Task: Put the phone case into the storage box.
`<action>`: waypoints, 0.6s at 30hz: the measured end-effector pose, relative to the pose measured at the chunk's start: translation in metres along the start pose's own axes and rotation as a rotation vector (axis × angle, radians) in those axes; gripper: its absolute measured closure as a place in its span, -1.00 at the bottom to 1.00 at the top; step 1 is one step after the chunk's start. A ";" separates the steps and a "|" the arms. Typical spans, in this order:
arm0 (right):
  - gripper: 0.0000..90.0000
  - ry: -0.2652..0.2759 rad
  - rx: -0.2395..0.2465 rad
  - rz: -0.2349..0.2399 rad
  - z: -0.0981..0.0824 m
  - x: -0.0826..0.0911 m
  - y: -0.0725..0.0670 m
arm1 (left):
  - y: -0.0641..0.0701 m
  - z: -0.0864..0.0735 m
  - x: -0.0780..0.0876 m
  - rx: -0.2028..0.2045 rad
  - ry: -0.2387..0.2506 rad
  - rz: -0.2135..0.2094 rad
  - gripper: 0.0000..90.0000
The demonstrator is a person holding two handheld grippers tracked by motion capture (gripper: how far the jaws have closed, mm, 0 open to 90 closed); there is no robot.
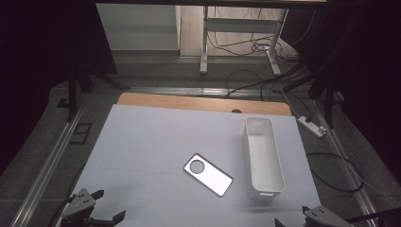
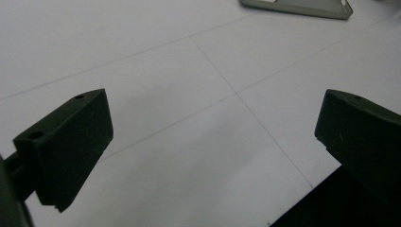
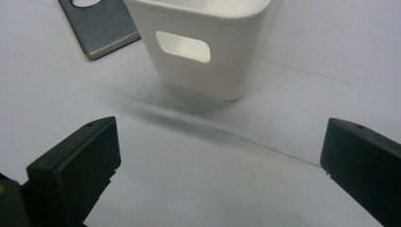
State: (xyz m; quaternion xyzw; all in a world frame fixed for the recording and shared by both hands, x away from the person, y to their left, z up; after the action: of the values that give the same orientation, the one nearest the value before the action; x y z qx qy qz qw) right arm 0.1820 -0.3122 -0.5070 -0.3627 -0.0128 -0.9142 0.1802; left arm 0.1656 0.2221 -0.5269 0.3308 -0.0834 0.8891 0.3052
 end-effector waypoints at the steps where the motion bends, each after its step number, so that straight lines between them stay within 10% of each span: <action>1: -1.00 0.000 0.001 0.003 0.000 0.000 0.000 | 0.000 0.000 0.000 0.000 0.000 0.000 -1.00; 18: -1.00 -0.010 0.004 -0.001 0.000 -0.001 -0.001 | -0.001 0.018 -0.014 -0.023 -0.005 -0.020 -1.00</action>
State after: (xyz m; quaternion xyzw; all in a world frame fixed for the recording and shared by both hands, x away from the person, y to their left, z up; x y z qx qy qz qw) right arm 0.1826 -0.3112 -0.5078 -0.3670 -0.0158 -0.9124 0.1805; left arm 0.1840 0.2100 -0.5222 0.3305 -0.0912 0.8841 0.3175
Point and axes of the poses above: each handheld gripper's, and its own axes: x roughly backward along the jaws, z roughly out of its top, y roughly to its right, the point moved 6 cm from there along -x, roughly forward along the jaws, and after that the axes turned 6 degrees about -x, right-handed, at the moved point
